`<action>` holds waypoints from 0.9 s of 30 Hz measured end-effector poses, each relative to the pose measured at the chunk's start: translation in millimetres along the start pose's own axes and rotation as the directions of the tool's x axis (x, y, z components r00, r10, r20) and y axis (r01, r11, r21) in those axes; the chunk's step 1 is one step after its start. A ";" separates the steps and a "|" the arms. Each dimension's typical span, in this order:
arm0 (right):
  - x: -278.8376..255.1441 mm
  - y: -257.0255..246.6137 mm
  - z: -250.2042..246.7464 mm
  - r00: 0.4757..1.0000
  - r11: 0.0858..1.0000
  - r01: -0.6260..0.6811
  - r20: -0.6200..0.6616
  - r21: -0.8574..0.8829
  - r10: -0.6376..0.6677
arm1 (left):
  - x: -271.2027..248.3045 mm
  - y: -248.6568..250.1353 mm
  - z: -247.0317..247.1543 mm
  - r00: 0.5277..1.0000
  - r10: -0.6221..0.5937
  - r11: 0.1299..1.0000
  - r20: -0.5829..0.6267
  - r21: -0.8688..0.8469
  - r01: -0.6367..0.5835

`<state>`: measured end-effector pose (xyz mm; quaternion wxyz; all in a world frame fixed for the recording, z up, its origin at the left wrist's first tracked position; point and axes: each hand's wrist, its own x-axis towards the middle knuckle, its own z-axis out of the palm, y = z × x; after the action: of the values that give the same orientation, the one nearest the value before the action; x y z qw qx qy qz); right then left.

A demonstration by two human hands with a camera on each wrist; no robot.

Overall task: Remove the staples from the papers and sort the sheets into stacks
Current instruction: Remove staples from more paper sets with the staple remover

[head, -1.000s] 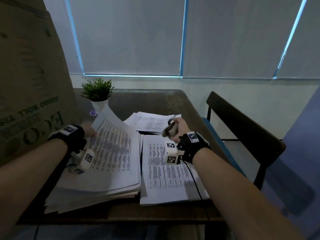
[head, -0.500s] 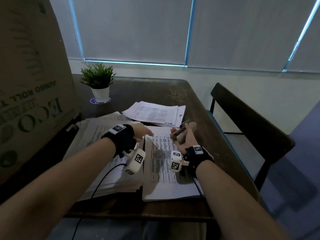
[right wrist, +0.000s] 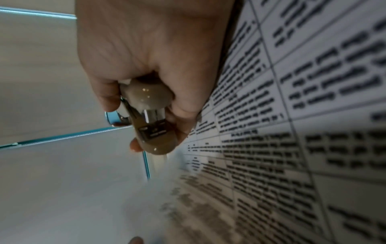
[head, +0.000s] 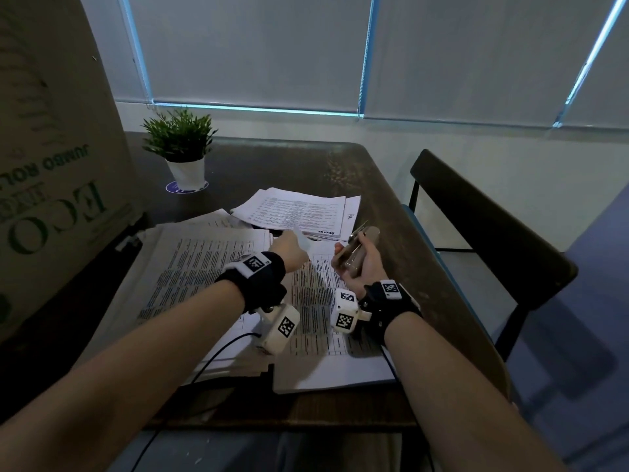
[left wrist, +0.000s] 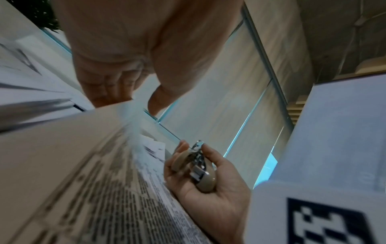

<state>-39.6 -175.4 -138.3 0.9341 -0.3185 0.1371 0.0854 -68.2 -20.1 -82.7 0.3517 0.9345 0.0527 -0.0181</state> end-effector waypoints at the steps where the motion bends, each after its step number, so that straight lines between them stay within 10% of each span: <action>1: 0.7 0.0 -0.5 1.000 1.000 0.000 -0.005 0.005 0.000 | 1.3 -0.6 -0.4 0.999 0.009 0.999 -0.041 -0.043 -0.011; 6: -1.2 -0.9 3.0 0.997 0.993 0.067 -0.043 -0.093 -0.071 | 6.7 -3.8 2.1 1.000 0.016 0.977 -0.011 -0.214 -0.018; 12: -15.5 -51.4 25.4 0.910 0.819 0.329 -0.074 -0.469 -0.408 | -9.1 17.7 -20.5 0.950 0.146 0.914 -0.277 -0.330 -0.237; 19: -84.0 -133.0 121.7 0.542 0.425 0.808 0.229 -0.408 -0.809 | -50.1 80.5 -38.1 0.799 0.490 0.804 -0.349 -0.173 -0.569; 27: -133.5 -167.5 150.1 0.420 0.238 0.847 0.324 -0.476 -0.847 | -79.7 137.1 -45.2 0.698 0.623 0.706 -0.353 -0.128 -0.696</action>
<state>-94.5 -223.3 113.0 0.6845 -0.6066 -0.0887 -0.3945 -132.2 -99.5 46.7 0.4385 0.8297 -0.2370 0.2513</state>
